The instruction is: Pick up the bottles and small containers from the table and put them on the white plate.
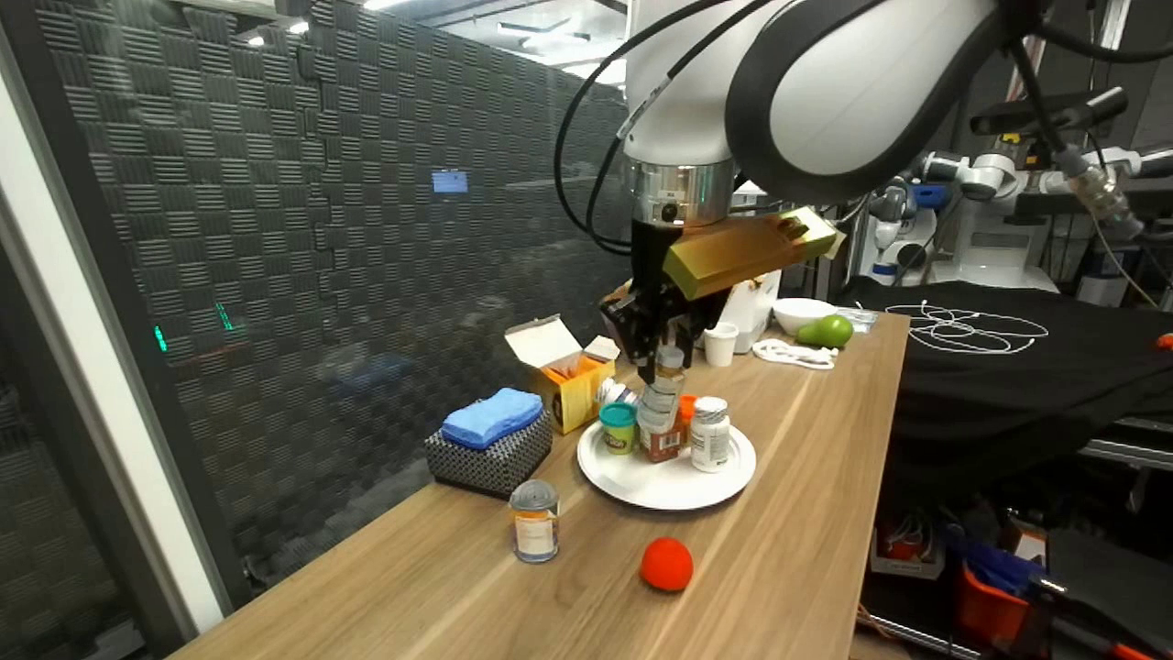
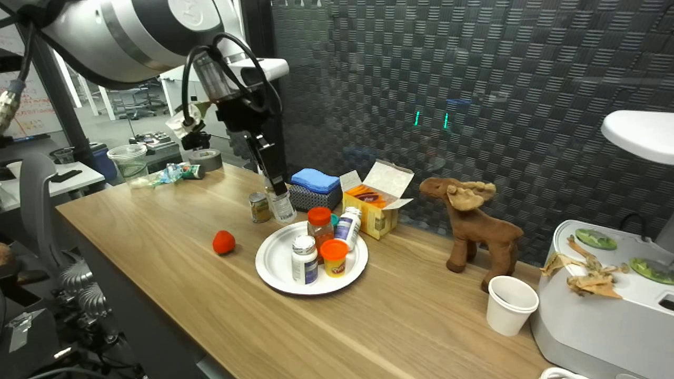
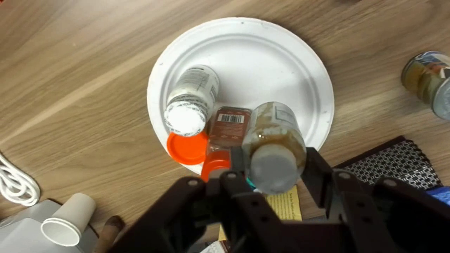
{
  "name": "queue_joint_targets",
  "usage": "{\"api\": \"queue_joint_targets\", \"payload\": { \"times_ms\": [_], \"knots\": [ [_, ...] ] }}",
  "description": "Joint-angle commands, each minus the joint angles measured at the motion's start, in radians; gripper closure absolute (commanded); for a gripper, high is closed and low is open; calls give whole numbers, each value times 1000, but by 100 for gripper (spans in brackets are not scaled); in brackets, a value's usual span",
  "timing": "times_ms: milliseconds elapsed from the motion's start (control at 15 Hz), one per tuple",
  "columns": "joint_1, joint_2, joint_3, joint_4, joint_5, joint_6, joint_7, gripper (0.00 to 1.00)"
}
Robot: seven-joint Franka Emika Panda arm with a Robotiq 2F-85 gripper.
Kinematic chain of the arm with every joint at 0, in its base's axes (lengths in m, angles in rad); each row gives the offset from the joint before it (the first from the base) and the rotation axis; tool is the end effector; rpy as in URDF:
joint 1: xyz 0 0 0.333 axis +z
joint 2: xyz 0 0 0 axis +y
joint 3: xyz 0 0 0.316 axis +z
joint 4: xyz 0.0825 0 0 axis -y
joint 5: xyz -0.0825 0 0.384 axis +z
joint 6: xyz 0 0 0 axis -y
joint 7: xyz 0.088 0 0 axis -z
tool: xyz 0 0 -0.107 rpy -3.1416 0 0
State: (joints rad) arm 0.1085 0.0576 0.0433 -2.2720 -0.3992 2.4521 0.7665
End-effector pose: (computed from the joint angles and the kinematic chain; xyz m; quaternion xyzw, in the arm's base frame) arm 0.5302 0.0810 0.3440 0.9765 -0.1579 0.1134 0.0935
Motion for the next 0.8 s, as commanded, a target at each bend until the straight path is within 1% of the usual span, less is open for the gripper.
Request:
{"api": "queue_joint_targets", "payload": {
  "times_ms": [0, 400, 733],
  "knots": [
    [-19, 17, -5, 20, 42, -25, -78, 79],
    [-42, 59, -28, 23, 66, -33, -152, 79],
    [-59, 90, -45, 40, 139, -42, -249, 79]
  ]
}}
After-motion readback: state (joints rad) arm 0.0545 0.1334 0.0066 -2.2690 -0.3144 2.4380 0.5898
